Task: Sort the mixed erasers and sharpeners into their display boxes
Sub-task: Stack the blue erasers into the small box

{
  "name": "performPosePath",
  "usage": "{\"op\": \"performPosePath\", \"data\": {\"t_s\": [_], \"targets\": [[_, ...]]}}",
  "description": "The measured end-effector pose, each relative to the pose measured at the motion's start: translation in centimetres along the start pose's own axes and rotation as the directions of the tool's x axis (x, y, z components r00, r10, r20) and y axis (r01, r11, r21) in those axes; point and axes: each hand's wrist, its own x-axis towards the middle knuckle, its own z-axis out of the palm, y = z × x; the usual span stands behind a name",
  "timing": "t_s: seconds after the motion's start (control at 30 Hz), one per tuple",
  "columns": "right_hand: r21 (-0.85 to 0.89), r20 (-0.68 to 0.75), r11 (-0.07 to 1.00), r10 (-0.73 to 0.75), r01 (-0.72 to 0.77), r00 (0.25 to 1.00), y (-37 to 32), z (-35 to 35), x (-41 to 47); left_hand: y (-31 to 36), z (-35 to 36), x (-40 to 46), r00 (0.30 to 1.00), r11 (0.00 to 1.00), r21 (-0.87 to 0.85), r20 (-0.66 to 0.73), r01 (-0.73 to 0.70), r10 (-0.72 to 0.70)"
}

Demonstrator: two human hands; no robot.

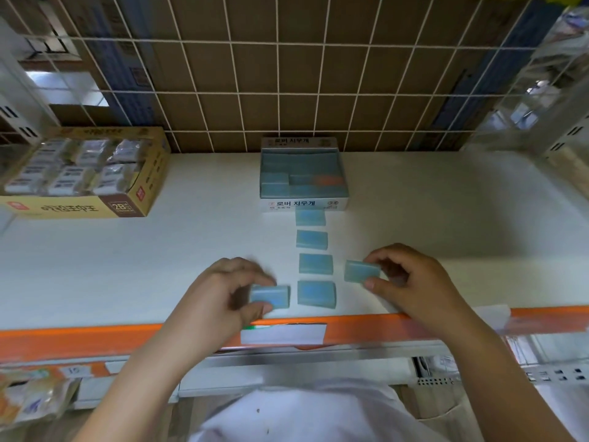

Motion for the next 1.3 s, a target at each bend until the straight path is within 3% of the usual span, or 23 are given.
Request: {"op": "performPosePath", "data": {"t_s": [0.1, 0.27, 0.4, 0.7, 0.83, 1.03, 1.17, 1.3], "targets": [[0.222, 0.009, 0.972, 0.082, -0.082, 0.997, -0.8, -0.3, 0.0, 0.8, -0.1, 0.3, 0.998, 0.985, -0.162, -0.028, 0.059, -0.064], [0.564, 0.104, 0.824, -0.009, -0.051, 0.995, -2.8, -0.5, -0.4, 2.6, -0.3, 0.8, 0.991, 0.855, -0.514, -0.063, 0.07, -0.12], [0.683, 0.18, 0.729, -0.093, -0.056, 0.979, -3.7, -0.9, -0.5, 3.2, -0.8, 0.6, 0.992, 0.838, -0.545, -0.111, -0.012, -0.058], [0.673, 0.172, 0.739, -0.13, -0.021, 0.976, -5.8, -0.8, 0.0, 4.2, -1.8, 1.3, 0.986, 0.824, -0.551, -0.157, -0.131, 0.052], [0.693, 0.079, 0.721, -0.112, 0.026, 0.991, -7.1, -0.7, 0.9, 4.4, -1.6, 2.6, 0.98, 0.751, -0.652, -0.195, -0.103, -0.035], [0.669, -0.041, 0.74, -0.057, 0.069, 0.998, -7.9, 0.1, 2.0, 5.0, -0.9, 4.3, 0.979, 0.789, -0.611, -0.189, -0.061, -0.07], [0.614, -0.127, 0.786, 0.005, 0.074, 0.992, -7.2, -0.4, 4.3, 5.1, -1.4, 6.6, 0.962, 0.764, -0.644, -0.23, -0.04, -0.144], [0.463, -0.171, 0.883, 0.003, 0.078, 0.985, -5.9, -1.3, 8.0, 5.0, -2.4, 10.5, 0.939, 0.802, -0.595, -0.305, -0.057, -0.16]]}}
